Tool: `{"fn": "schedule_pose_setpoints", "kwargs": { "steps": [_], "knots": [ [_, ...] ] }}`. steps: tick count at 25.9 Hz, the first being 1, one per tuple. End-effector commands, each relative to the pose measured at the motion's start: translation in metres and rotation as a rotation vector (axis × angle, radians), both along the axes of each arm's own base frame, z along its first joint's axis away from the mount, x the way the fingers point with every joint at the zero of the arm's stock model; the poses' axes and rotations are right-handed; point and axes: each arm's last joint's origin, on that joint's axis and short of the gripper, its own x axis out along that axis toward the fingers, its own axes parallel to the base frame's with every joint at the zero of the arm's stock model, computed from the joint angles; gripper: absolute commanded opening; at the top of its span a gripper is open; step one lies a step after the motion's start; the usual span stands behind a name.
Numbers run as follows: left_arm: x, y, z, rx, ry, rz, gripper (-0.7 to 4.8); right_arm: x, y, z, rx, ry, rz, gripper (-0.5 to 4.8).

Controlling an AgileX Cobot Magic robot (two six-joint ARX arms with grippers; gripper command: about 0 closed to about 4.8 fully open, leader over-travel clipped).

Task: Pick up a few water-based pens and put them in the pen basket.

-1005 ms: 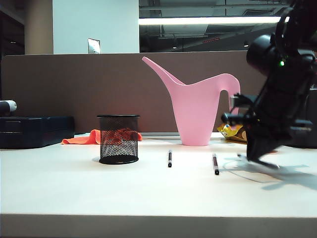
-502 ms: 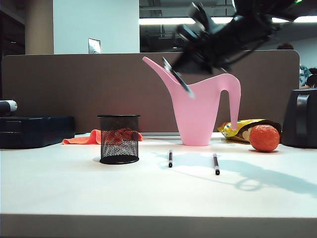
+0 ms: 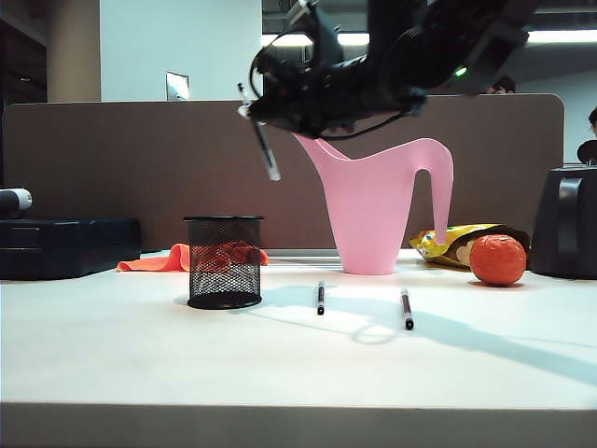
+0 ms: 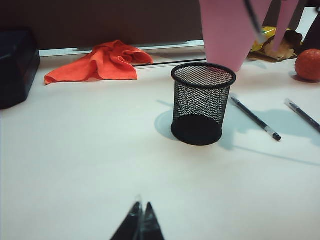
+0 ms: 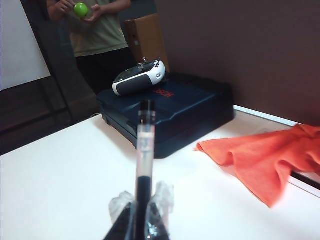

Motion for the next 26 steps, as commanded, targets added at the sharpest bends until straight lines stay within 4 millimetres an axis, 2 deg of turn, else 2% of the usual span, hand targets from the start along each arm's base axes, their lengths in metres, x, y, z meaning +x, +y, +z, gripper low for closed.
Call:
{"fn": "schedule_pose_setpoints", "kwargs": {
  "steps": [1,7,11,12,14,17,19,23,26],
  "knots": [
    [0.0,0.0,0.001,-0.004,-0.008,-0.005,-0.04,0.011,0.016,0.0,0.029,-0.016,0.038,-0.09],
    [0.0,0.0,0.001,-0.004,-0.008,-0.005,-0.04,0.028,0.042,-0.027,0.02,0.021,0.06,-0.09],
    [0.0,0.0,0.001,-0.004,-0.008,-0.005,-0.04,0.029,0.044,-0.042,-0.019,0.087,0.058,-0.03],
    [0.0,0.0,0.001,-0.004,-0.009,-0.005,-0.04,0.029,0.044,-0.045,-0.038,0.118,0.057,0.85],
    [0.0,0.0,0.001,-0.004,-0.008,-0.005,-0.04,0.029,0.042,-0.042,-0.023,0.131,0.057,1.81],
    [0.0,0.0,0.001,-0.004,-0.009,-0.004,-0.04,0.027,0.04,-0.03,-0.006,0.108,0.057,1.79],
    [0.0,0.0,0.001,-0.004,-0.009,-0.005,-0.04,0.024,0.036,-0.017,-0.012,0.116,0.053,-0.14],
    [0.0,0.0,0.001,-0.004,-0.01,-0.005,-0.04,0.016,0.008,0.015,-0.098,0.251,-0.153,-0.06],
    [0.0,0.0,0.001,-0.004,-0.01,-0.005,-0.04,0.002,-0.028,0.032,-0.246,0.437,-0.361,-0.06]
  ]
}}
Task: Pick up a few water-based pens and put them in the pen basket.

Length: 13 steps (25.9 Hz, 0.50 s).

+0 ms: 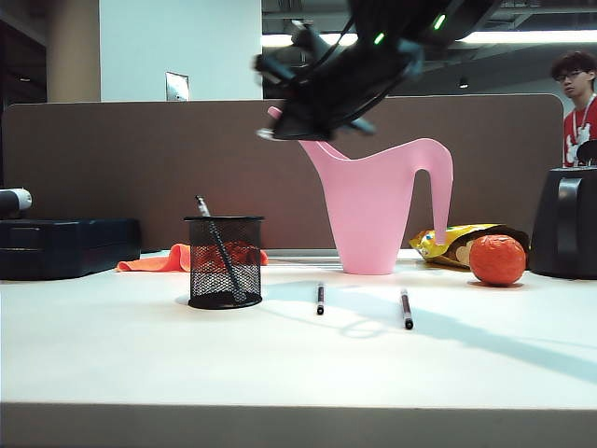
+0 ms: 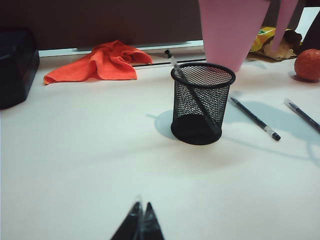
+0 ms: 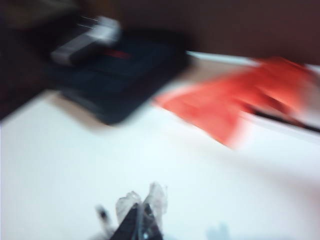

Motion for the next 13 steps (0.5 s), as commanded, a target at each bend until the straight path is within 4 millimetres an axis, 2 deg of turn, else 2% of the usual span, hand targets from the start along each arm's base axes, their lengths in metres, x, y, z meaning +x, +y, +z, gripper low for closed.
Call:
{"fn": "schedule_pose_setpoints", "kwargs": {
  "steps": [1,4,11,13],
  "knots": [
    [0.0,0.0,0.001,-0.004,-0.01,-0.005,-0.04,-0.013,-0.031,0.008,-0.158,0.19,-0.182,-0.06],
    [0.0,0.0,0.001,-0.004,-0.009,-0.005,-0.04,-0.021,-0.048,0.001,-0.274,0.33,-0.255,-0.06],
    [0.0,0.0,0.001,-0.004,-0.009,-0.005,-0.04,-0.029,-0.052,-0.033,-0.434,0.567,-0.246,-0.05],
    [0.0,0.0,0.001,-0.004,-0.009,-0.005,-0.04,-0.029,-0.053,-0.045,-0.489,0.618,-0.267,0.34]
  ]
}}
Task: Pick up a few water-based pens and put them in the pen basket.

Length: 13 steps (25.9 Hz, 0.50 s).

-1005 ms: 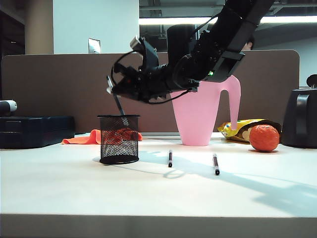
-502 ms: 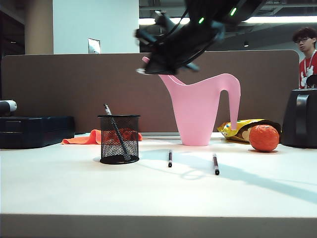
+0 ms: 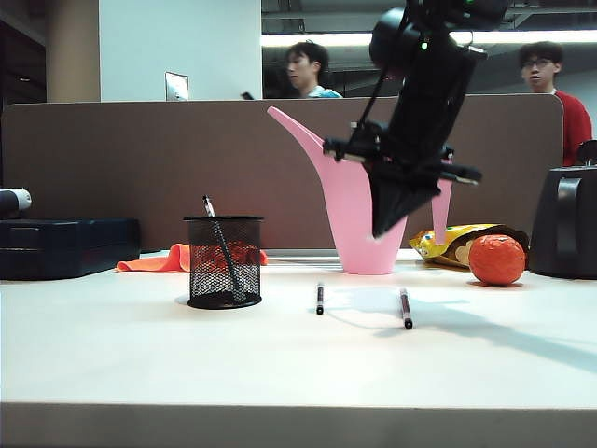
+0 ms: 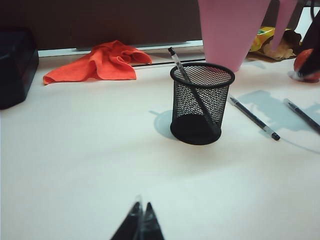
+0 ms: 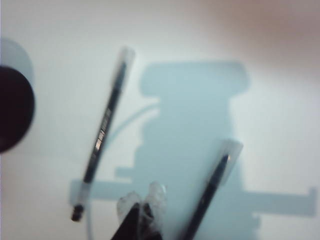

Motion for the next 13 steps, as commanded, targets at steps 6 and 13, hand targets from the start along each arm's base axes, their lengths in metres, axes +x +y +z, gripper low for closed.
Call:
{"fn": "schedule_pose_setpoints", "kwargs": {
  "steps": [6,13],
  "knots": [
    [0.0,0.0,0.001,-0.004,-0.01,-0.005,-0.04,-0.001,-0.002,-0.021,-0.1,0.104,-0.027,1.5],
    [0.0,0.0,0.001,-0.004,-0.01,-0.005,-0.04,0.004,-0.001,-0.038,-0.149,0.121,-0.051,1.5]
  ]
}}
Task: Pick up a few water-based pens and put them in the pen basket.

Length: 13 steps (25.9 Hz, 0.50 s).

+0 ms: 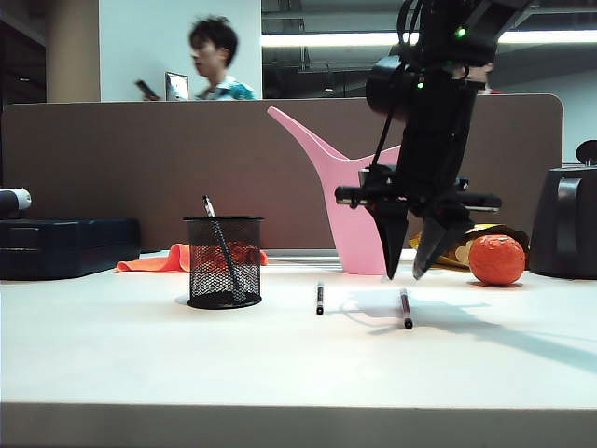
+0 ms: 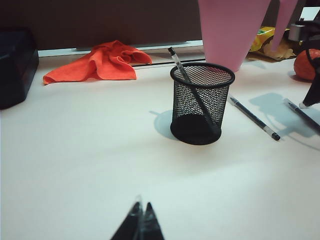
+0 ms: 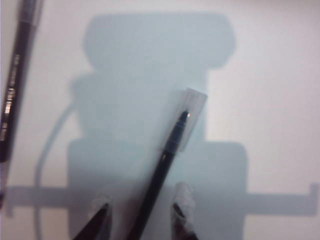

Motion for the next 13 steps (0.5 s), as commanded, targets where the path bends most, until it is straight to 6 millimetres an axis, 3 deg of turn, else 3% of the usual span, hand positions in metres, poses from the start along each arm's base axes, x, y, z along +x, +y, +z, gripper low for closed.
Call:
{"fn": "schedule_pose_setpoints", "kwargs": {
  "steps": [1,8,10,13],
  "knots": [
    [0.0,0.0,0.001,-0.004,-0.009,-0.005,-0.04,0.003,0.002,-0.009,-0.011,0.011,-0.008,1.49],
    [0.0,0.0,0.002,-0.004,-0.01,-0.005,-0.04,0.008,0.004,-0.036,-0.031,0.083,-0.024,1.44],
    [0.0,0.0,0.002,-0.004,-0.01,-0.005,-0.04,0.007,0.004,-0.044,-0.05,0.116,-0.022,-0.03],
    [0.0,0.0,0.002,-0.004,-0.01,-0.005,-0.04,0.008,0.004,-0.044,-0.05,0.107,-0.016,-0.03]
  ]
}}
